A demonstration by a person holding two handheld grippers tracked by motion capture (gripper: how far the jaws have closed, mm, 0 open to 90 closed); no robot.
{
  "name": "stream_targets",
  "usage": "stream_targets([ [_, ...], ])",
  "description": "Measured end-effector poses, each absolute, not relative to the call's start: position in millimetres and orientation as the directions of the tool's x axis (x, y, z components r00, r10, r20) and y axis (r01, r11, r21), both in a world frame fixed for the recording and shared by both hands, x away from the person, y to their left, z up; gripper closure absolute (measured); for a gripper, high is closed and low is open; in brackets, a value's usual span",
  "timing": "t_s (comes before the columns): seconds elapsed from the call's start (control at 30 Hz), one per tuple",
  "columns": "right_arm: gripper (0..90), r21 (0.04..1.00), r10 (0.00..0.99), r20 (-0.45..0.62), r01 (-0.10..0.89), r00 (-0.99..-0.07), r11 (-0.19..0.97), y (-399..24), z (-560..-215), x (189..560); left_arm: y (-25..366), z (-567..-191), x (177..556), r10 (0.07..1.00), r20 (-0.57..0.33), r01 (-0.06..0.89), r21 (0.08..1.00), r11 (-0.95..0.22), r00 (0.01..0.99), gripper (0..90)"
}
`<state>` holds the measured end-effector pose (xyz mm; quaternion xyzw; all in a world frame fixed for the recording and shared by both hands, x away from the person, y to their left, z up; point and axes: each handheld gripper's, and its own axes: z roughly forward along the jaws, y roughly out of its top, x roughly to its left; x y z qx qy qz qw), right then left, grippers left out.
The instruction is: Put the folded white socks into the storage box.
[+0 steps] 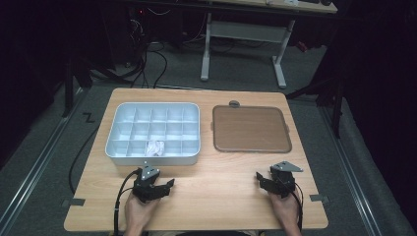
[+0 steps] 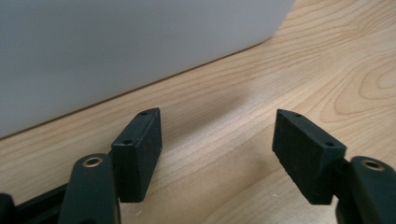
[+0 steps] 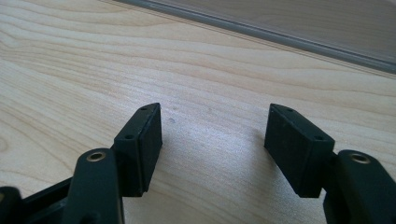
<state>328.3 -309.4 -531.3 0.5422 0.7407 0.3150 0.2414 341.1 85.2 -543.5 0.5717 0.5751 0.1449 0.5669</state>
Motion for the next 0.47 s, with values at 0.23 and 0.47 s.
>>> stream_targets([
  [0.23,37.4,0.729,0.955,-0.016,0.651,-0.295,0.213,-309.4,-531.3,328.3,76.1,-547.6,338.3,0.862,-0.396,0.469,0.855,0.220,0.318,29.2],
  [0.47,37.4,0.729,0.955,-0.013,0.651,-0.296,0.212,-309.6,-531.2,328.3,76.3,-547.5,338.5,0.861,-0.400,0.470,0.854,0.225,0.314,28.9],
])
